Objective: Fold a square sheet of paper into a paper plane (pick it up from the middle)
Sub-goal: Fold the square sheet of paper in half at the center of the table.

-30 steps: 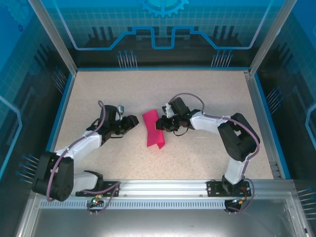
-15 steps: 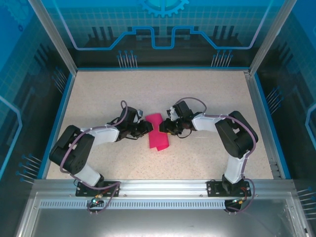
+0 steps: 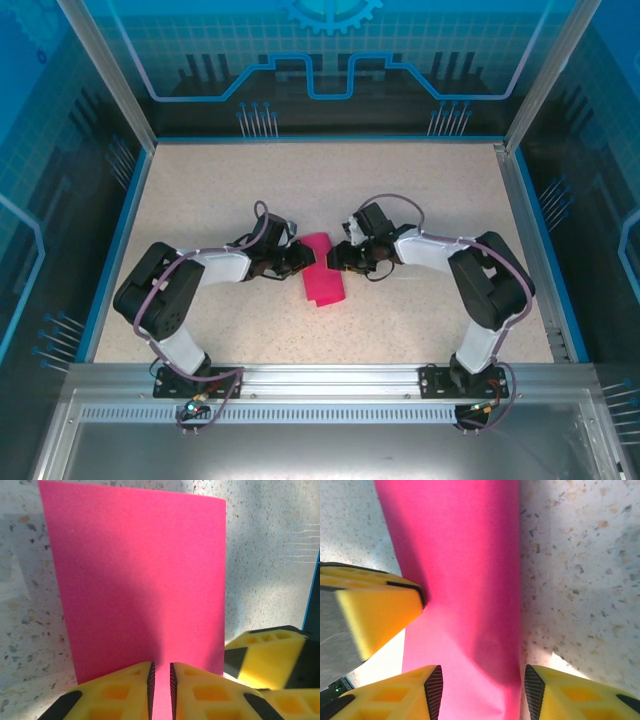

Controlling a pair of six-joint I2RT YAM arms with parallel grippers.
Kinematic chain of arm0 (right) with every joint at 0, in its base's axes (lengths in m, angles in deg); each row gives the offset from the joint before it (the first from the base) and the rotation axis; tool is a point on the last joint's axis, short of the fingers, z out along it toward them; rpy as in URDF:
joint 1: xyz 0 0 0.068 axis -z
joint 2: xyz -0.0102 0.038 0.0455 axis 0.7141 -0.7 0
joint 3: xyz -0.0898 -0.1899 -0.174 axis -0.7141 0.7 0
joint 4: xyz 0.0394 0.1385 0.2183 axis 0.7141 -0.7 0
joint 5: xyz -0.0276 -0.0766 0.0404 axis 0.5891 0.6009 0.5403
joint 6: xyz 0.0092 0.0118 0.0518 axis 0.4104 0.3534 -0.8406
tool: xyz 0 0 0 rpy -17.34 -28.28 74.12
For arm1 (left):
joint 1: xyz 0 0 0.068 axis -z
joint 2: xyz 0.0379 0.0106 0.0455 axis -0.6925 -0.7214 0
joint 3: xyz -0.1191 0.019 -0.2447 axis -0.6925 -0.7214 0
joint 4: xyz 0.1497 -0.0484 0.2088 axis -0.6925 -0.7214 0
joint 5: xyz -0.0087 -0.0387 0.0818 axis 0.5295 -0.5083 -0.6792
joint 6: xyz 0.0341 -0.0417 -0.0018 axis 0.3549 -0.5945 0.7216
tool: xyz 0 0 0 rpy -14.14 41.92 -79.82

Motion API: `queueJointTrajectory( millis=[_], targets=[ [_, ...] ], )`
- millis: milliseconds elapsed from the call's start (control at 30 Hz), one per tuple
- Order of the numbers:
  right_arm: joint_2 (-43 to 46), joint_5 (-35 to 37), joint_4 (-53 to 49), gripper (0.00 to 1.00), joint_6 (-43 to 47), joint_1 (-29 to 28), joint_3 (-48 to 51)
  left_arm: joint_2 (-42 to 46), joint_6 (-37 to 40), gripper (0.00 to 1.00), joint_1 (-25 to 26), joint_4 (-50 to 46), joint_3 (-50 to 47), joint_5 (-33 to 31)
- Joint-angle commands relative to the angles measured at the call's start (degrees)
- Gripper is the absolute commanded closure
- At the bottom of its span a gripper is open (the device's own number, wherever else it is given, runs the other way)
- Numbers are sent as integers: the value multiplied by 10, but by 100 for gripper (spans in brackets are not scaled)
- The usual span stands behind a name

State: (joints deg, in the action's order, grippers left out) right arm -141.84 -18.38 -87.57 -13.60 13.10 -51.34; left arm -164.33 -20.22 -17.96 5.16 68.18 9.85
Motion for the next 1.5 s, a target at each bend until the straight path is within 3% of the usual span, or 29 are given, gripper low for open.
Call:
queueJointTrajectory(
  millis=[0, 467, 667, 867, 1033, 1200, 1300, 1467],
  targets=[
    [18, 16, -56, 49, 42, -5, -11, 9, -2, 79, 8, 8, 9, 7],
    [-1, 19, -61, 54, 36, -30, 1, 61, -40, 71, 8, 25, -24, 7],
    [-17, 15, -46, 51, 17, -38, 3, 79, -39, 68, 8, 16, -31, 2],
    [-21, 28, -51, 52, 14, -37, 5, 144, -9, 62, -3, -93, -22, -75],
    [-20, 17, -39, 53, 12, -37, 8, 125, 3, 54, -8, -95, -22, -21],
    [-19, 10, -32, 53, 7, -34, 11, 124, -11, 52, -12, -81, -47, -21],
    [-19, 2, -27, 53, 4, -33, 12, 116, -13, 54, -12, -48, -56, 11],
    [-17, -9, -21, 54, 1, -28, 14, 87, -17, 67, -12, 10, -63, 49]
  ],
)
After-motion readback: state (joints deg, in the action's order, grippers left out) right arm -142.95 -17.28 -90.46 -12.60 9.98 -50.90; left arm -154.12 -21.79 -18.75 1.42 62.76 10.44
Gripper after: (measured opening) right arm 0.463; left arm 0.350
